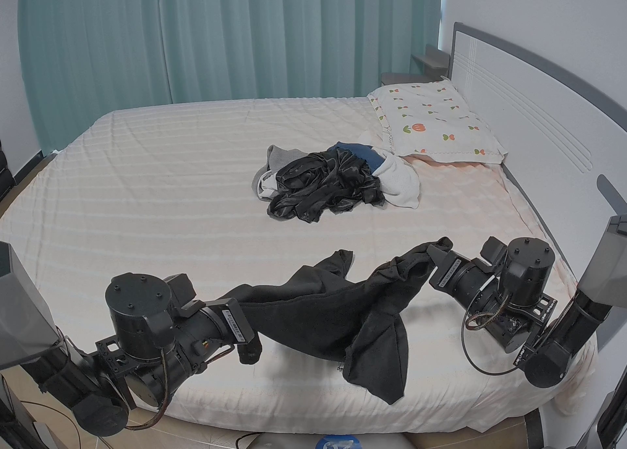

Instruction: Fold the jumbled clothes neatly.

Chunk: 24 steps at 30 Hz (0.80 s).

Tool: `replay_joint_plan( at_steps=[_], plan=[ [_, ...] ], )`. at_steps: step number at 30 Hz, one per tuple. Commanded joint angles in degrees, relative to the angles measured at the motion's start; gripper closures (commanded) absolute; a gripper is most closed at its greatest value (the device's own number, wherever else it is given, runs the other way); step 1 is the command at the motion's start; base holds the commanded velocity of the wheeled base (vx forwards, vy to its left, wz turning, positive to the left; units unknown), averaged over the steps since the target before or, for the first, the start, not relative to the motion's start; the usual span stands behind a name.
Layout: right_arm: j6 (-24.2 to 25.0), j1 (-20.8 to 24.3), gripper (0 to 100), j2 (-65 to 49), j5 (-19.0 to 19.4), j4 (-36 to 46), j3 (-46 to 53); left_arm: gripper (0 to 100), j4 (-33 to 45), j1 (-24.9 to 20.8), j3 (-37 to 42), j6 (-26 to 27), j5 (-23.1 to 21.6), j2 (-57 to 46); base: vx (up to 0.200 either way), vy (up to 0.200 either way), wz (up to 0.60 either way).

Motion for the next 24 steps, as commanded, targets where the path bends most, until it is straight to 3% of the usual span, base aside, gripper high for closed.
replay_joint_plan(
  at_steps=[1,7,16,24],
  plan=[
    [0.01,0.03,100,-0.28,-0.04,-0.06,0.29,100,0.02,-0.04,0.26,-0.25,0.02,0.44,0.0,0.0,0.0],
    [0.01,0.03,100,-0.19,-0.12,-0.41,1.09,100,0.02,-0.04,0.35,-0.34,0.02,0.53,-0.2,0.0,0.0],
    [-0.17,-0.05,100,0.25,-0.12,-1.64,1.88,100,0.02,-0.13,0.35,-0.25,0.28,0.97,0.0,0.0,0.0],
    [-0.17,0.03,100,-0.02,-0.21,-1.64,1.88,100,0.02,0.49,-0.09,-3.85,0.63,0.53,0.0,0.2,0.0]
  ],
)
